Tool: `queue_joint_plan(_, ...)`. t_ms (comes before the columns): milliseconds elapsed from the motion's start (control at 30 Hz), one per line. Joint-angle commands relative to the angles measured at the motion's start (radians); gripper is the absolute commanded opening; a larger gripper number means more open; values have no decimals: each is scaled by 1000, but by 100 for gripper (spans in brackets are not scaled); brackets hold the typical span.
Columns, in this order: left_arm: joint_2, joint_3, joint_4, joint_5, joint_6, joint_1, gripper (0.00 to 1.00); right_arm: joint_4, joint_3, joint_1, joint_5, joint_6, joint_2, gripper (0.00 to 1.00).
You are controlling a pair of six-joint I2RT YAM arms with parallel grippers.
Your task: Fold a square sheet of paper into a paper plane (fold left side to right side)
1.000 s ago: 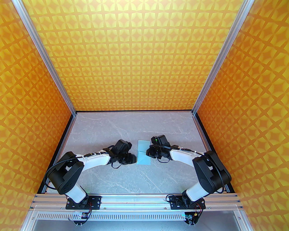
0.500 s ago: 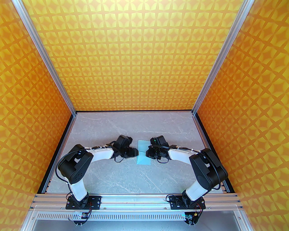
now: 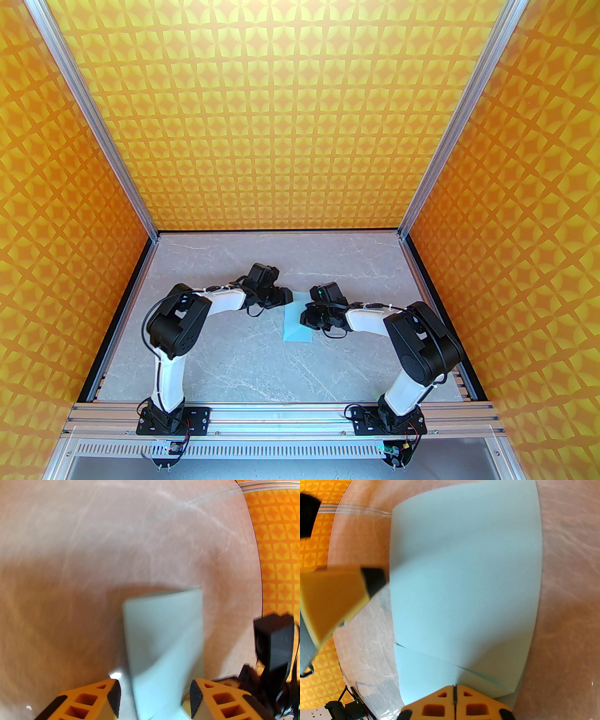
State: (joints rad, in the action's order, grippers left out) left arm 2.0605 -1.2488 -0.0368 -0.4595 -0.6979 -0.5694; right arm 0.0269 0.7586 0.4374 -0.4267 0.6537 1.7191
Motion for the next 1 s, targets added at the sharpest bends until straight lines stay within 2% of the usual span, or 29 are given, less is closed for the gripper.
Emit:
queue_joint_plan(0, 56, -21, -7, -28, 11, -7, 54, 21, -8, 8, 23, -3, 45, 4)
queue_joint_plan(200, 38, 7, 53, -103, 24, -23, 52, 15, -8, 7, 23, 3, 60, 3)
queue_joint_plan(667, -114, 240, 122, -186, 85, -43, 48, 29, 9, 7, 31, 6, 70, 3)
queue_joint_plan(800, -116, 278, 141, -192, 82, -50, 44, 25, 14, 7, 28, 11, 73, 3)
queue_joint_plan(967, -97, 307, 205, -209, 51, -58, 33, 32, 16, 7, 20, 9, 46, 3)
